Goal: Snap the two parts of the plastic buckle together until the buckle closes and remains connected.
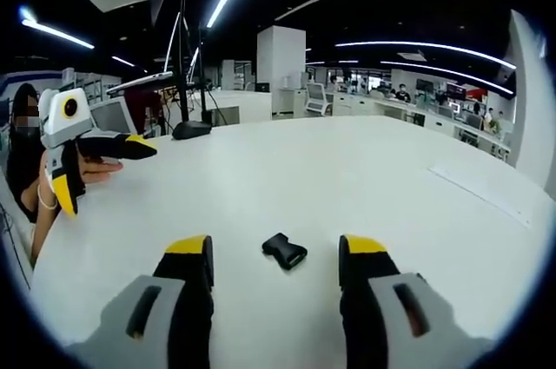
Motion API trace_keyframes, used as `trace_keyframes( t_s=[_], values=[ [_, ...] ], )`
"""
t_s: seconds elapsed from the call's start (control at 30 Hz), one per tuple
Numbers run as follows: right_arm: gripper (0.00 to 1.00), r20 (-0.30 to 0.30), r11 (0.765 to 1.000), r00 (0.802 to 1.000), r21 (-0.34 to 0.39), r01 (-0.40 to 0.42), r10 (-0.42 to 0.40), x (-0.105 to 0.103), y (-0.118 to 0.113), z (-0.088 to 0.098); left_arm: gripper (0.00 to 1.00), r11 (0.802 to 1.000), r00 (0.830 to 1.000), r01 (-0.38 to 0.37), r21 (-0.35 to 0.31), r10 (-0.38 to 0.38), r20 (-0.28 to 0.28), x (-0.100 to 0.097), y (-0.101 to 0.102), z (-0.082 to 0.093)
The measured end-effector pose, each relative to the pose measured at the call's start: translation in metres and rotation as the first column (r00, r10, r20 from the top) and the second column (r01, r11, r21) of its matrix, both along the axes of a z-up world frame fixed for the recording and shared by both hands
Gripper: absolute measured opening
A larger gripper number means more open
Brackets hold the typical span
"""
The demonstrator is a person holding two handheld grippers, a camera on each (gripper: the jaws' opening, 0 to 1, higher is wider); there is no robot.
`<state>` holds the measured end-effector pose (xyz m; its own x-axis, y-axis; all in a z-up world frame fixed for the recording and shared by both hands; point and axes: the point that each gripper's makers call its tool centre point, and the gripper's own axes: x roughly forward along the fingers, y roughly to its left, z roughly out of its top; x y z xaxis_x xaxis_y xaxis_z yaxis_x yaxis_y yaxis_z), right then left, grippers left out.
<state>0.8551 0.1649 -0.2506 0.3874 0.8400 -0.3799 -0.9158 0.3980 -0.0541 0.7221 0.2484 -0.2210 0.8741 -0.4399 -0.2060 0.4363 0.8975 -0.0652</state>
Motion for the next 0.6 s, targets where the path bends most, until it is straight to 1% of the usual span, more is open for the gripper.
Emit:
trace_keyframes(
  t_s=[0.17, 0.33, 0.43, 0.6],
  values=[
    [0.54, -0.013, 1.0, 1.0, -0.014, -0.014, 0.013, -0.0024, 0.0005, -0.003, 0.8, 1.0, 1.0, 0.002, 0.0, -0.002, 0.005, -0.0016, -0.0005, 0.0015],
    [0.54, -0.016, 0.999, 1.0, -0.029, -0.026, 0.026, -0.0061, 0.0022, -0.0054, 0.8, 1.0, 1.0, 0.003, -0.003, -0.003, 0.009, -0.002, -0.0007, 0.0033],
    [0.53, -0.018, 0.999, 0.999, -0.027, -0.028, 0.028, -0.0064, 0.002, -0.0058, 0.8, 1.0, 1.0, 0.004, -0.005, -0.004, 0.009, -0.0023, -0.0011, 0.0027],
    [0.48, -0.021, 0.999, 0.999, -0.023, -0.028, 0.028, -0.0088, 0.0034, -0.0069, 0.8, 1.0, 1.0, 0.008, -0.003, -0.008, 0.004, -0.0019, -0.0018, 0.0014]
  ],
)
